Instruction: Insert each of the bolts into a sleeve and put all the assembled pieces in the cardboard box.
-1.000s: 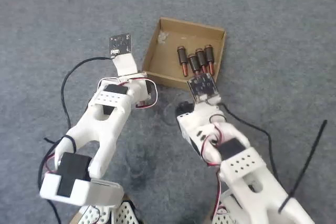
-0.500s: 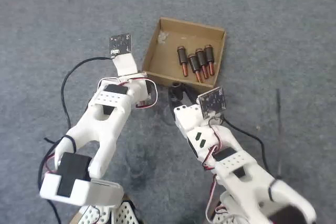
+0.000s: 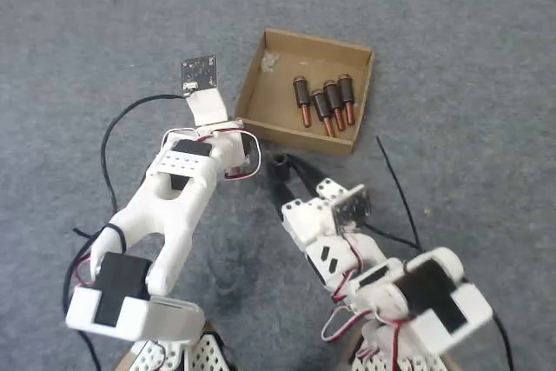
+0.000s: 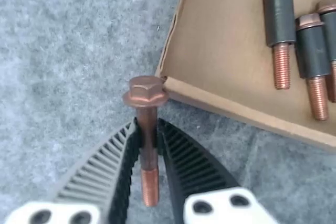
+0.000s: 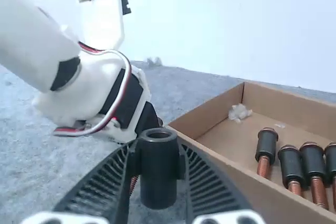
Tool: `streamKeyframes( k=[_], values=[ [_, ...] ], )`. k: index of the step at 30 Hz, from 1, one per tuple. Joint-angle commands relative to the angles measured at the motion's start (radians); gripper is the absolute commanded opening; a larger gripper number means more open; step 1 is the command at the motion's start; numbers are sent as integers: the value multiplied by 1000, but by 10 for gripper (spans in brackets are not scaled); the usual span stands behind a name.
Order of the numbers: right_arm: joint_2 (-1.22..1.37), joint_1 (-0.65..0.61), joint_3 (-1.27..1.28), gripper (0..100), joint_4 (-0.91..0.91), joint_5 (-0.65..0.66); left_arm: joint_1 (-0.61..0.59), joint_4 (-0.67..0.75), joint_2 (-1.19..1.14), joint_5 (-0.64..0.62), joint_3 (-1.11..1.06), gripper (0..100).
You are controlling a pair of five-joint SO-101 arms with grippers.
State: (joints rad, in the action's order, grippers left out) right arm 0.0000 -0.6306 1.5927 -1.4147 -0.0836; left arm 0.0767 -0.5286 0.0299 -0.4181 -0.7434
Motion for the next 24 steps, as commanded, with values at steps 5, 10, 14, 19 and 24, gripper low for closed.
streamKeyframes(
  k=[5,10,14,19,24],
  values=[
    [122,-8,9,6,-189,-8,-8,95,61,15,-5,23],
    [268,-8,-72,6,-189,-8,-64,193,69,12,-15,23],
    [361,-8,-103,6,-271,-5,-75,232,106,9,-18,22],
    [400,-10,-100,6,-318,-3,8,204,296,8,-93,11],
    [400,-10,-98,6,-323,-3,60,249,402,9,-166,11]
  ],
)
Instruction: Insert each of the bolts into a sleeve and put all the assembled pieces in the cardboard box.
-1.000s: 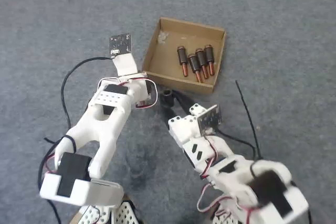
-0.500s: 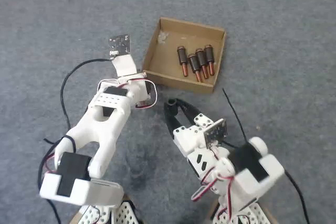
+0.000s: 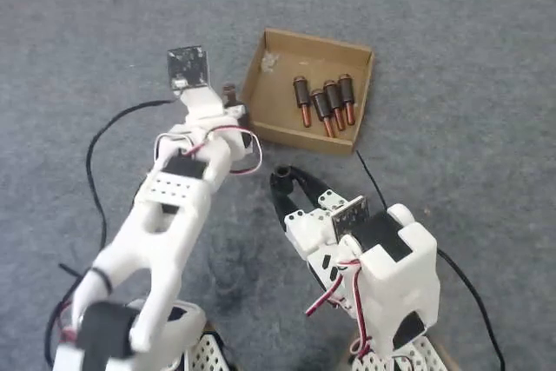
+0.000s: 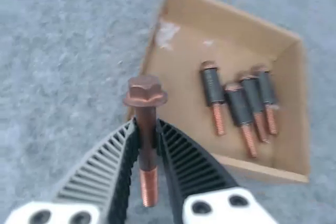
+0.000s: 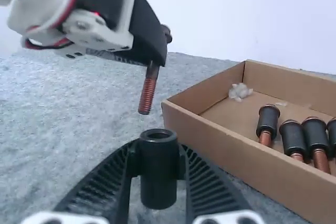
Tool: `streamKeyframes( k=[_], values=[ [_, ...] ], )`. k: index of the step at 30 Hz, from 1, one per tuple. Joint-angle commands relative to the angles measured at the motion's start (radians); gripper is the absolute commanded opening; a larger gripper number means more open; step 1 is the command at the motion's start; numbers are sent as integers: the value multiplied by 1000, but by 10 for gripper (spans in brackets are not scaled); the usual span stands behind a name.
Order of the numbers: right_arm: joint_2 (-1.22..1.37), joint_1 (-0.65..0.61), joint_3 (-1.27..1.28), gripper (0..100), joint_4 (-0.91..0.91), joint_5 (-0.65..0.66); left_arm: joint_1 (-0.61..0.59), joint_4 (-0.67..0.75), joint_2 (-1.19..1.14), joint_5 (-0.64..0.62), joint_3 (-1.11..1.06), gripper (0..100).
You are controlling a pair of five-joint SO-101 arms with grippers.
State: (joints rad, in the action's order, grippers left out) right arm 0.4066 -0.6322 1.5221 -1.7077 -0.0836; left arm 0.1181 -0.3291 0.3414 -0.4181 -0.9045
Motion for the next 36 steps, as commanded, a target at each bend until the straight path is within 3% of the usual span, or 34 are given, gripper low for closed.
streamKeyframes(
  k=[1,10,16,27,36],
  values=[
    [-7,-8,-28,6,-30,-3,18,83,91,9,-16,11],
    [-1,-5,-25,6,-30,-3,37,502,130,9,-206,12],
    [2,-1,-25,6,-30,-3,117,542,193,14,-283,12],
    [2,21,-32,6,-27,-3,132,172,388,14,-209,12],
    [4,18,-32,6,-22,-3,241,28,546,9,-216,12]
  ],
)
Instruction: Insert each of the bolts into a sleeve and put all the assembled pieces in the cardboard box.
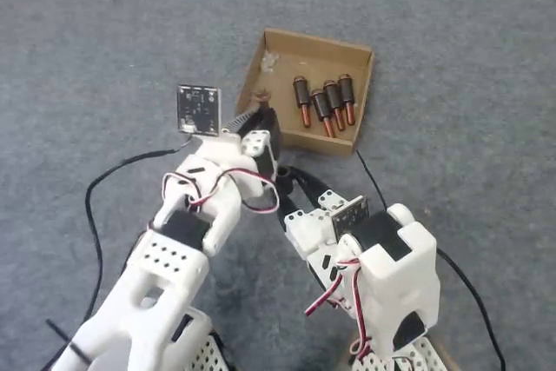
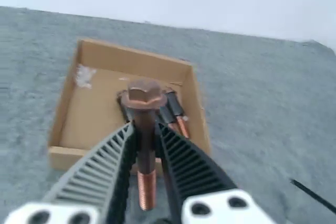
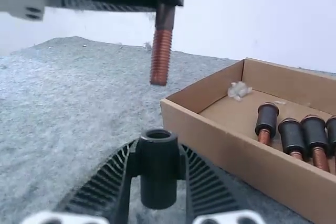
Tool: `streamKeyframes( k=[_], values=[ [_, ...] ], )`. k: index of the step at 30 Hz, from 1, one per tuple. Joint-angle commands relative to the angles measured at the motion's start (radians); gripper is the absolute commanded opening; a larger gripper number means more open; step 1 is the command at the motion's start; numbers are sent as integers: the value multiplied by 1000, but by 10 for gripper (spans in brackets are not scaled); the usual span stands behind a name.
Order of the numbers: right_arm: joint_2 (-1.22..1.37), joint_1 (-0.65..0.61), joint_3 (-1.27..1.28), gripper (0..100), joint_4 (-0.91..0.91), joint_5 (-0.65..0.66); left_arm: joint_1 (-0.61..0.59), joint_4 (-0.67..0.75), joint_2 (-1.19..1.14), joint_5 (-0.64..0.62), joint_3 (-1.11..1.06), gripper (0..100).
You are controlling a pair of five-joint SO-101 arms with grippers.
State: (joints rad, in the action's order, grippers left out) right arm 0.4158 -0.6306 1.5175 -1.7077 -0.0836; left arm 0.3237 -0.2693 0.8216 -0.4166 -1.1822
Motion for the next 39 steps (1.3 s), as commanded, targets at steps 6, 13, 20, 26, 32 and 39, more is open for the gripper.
streamKeyframes(
  k=[6,13,20,26,32,39],
  values=[
    [-5,18,-29,6,-22,-3,55,-78,75,11,59,12],
    [-5,18,-28,6,-21,-3,71,-87,83,12,12,12],
    [-7,19,-21,6,-30,-3,74,-87,83,46,-24,12],
    [-13,19,-21,6,-30,-3,71,-89,77,104,-31,12],
    [-15,21,-21,6,-30,-3,77,-87,81,106,-58,12],
    [-15,22,-23,6,-31,-3,72,9,81,101,-85,12]
  ],
)
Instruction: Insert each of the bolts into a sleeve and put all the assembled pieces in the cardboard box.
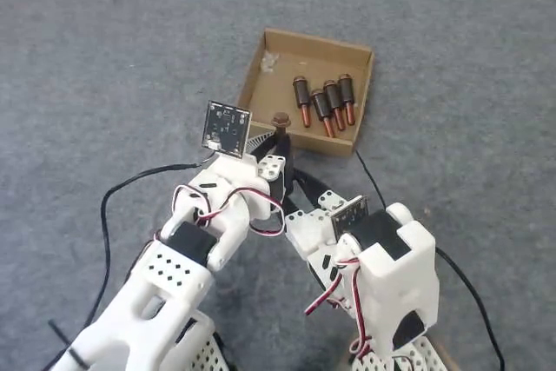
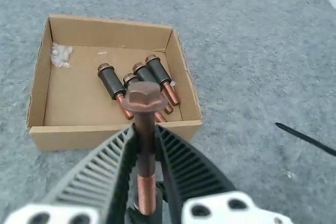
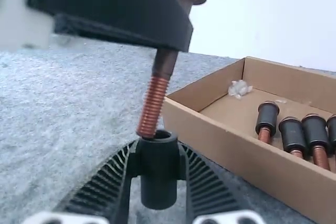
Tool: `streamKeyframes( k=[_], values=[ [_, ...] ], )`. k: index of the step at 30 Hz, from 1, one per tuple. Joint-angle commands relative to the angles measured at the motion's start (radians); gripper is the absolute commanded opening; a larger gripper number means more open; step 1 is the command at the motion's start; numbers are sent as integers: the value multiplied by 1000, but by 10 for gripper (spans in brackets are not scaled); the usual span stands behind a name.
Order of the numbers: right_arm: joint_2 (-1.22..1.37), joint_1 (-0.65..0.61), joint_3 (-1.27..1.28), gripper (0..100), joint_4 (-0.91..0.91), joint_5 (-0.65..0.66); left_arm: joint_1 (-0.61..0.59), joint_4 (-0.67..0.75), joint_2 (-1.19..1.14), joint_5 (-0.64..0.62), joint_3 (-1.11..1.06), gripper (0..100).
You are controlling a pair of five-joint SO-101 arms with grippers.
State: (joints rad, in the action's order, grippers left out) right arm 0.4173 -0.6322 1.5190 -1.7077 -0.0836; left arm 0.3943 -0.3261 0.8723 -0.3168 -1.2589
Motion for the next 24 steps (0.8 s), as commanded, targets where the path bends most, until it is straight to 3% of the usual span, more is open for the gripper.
streamKeyframes(
  k=[1,7,24],
  values=[
    [-16,28,-26,6,-31,-3,2,94,32,2,-24,12],
    [-18,44,-29,6,-33,-3,2,238,32,2,-113,12],
    [-101,107,-23,6,-51,-9,6,235,32,5,-145,12]
  ],
)
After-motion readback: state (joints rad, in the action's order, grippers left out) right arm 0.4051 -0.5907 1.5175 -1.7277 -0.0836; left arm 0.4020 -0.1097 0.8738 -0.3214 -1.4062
